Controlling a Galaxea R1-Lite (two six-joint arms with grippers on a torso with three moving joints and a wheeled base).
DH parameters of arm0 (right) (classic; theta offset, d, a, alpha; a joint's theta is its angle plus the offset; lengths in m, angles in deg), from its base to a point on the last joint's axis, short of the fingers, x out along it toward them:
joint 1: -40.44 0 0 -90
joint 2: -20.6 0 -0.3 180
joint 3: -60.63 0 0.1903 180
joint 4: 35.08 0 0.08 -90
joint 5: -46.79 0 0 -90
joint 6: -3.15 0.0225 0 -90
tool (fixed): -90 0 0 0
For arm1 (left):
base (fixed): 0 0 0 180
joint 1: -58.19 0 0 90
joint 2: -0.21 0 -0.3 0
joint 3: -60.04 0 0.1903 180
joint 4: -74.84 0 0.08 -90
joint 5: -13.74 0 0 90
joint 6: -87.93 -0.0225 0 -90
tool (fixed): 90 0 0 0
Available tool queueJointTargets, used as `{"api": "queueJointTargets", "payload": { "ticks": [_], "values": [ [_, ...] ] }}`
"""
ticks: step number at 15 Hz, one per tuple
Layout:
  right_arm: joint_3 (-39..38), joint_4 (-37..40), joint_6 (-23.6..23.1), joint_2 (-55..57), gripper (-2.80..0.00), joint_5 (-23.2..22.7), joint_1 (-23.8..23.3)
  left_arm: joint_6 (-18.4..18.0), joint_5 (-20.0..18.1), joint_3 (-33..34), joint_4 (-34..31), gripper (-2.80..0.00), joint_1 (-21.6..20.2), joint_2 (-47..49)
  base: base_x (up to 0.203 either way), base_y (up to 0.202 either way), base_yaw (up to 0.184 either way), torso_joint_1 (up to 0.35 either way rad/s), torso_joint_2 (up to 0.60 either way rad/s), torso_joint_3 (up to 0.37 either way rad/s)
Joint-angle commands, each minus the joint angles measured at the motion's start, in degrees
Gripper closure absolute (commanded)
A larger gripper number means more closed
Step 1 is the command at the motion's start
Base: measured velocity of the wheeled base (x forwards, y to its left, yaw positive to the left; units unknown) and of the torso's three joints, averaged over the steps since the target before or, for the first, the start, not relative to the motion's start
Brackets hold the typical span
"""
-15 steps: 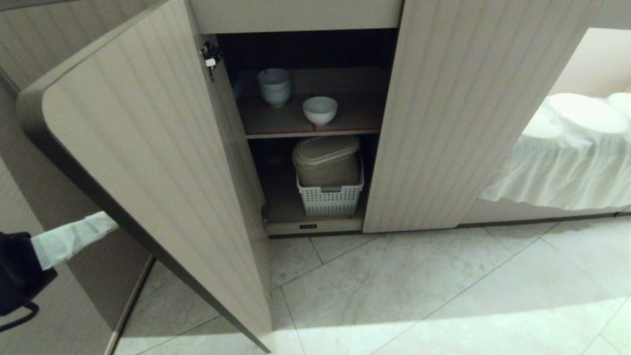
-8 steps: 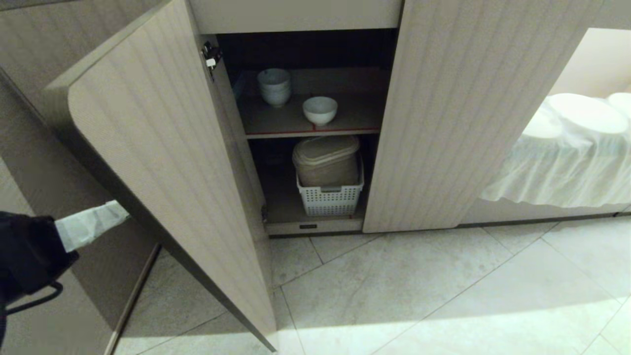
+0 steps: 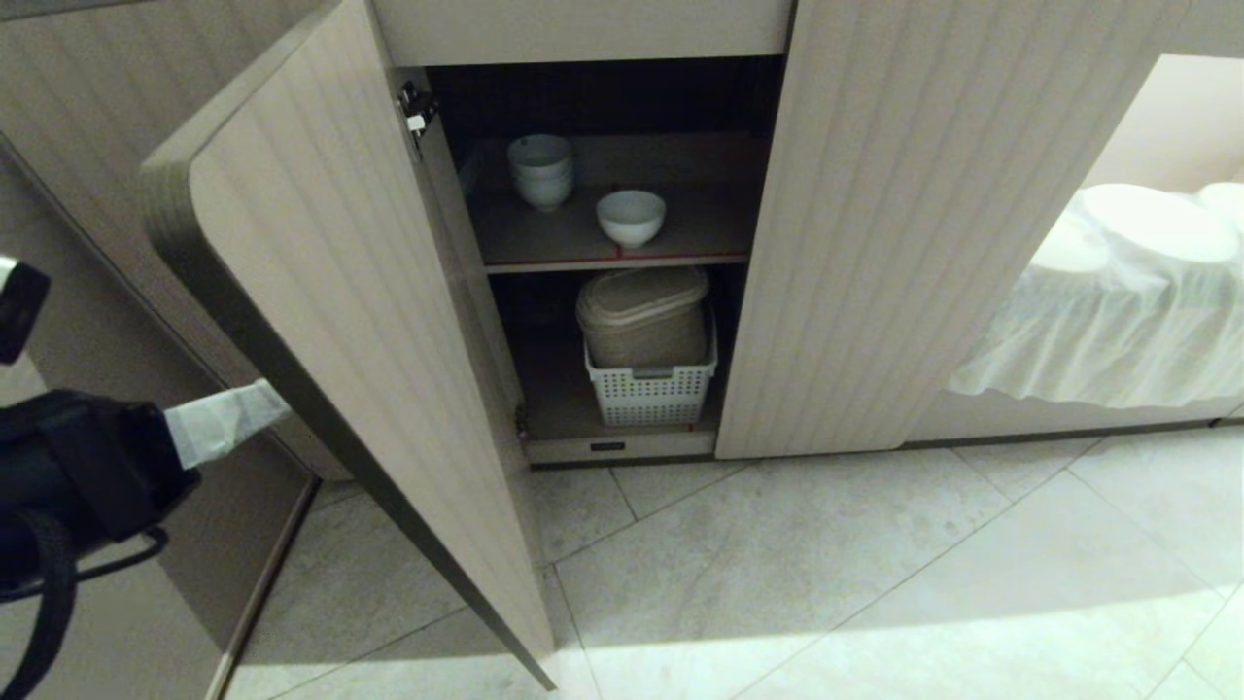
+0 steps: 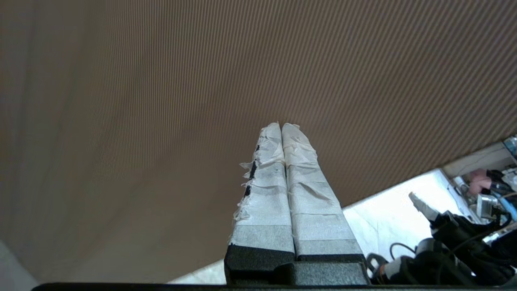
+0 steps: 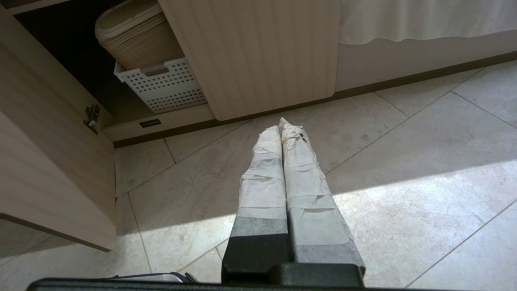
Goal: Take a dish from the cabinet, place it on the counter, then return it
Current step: Close the cabinet door
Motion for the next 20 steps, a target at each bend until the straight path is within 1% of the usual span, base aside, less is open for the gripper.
{"api": "queueJointTargets", "payload": {
  "ticks": [1, 5, 8, 13, 14, 17, 20],
  "values": [
    [0.0, 0.0, 0.1, 0.1, 0.0, 0.0, 0.0, 0.3, 0.8, -0.3, 4.2, 0.0, 1.5, 4.3, 0.0, 0.0, 0.0, 0.0, 0.0, 0.0],
    [0.0, 0.0, 0.1, 0.1, 0.0, 0.0, 0.0, 0.2, 5.9, -2.8, 5.4, 0.0, 5.7, 7.7, 0.0, 0.0, 0.0, 0.0, 0.0, 0.0],
    [0.0, 0.0, 0.1, 0.1, 0.0, 0.0, 0.1, -0.1, 6.3, -3.9, 5.8, 0.0, 6.8, 9.3, 0.0, 0.0, 0.0, 0.0, 0.0, 0.0],
    [0.0, 0.0, 0.1, 0.1, 0.0, 0.0, 0.0, -0.2, 6.5, -5.3, 9.2, 0.0, 7.5, 13.1, 0.0, 0.0, 0.0, 0.0, 0.0, 0.0],
    [0.0, 0.0, 0.1, 0.1, 0.0, 0.0, 0.0, -0.2, 7.1, -6.0, 9.2, 0.0, 7.9, 13.9, 0.0, 0.0, 0.0, 0.0, 0.0, 0.0],
    [0.0, 0.0, 0.1, 0.1, 0.0, 0.0, 0.0, -0.2, 10.8, -9.6, 9.3, 0.0, 11.3, 17.1, 0.0, 0.0, 0.0, 0.0, 0.0, 0.0],
    [0.0, 0.0, 0.1, 0.1, 0.0, 0.0, 0.0, -0.2, 11.8, -13.6, 9.3, 0.0, 13.2, 20.7, 0.0, 0.0, 0.0, 0.0, 0.0, 0.0]
  ]
}}
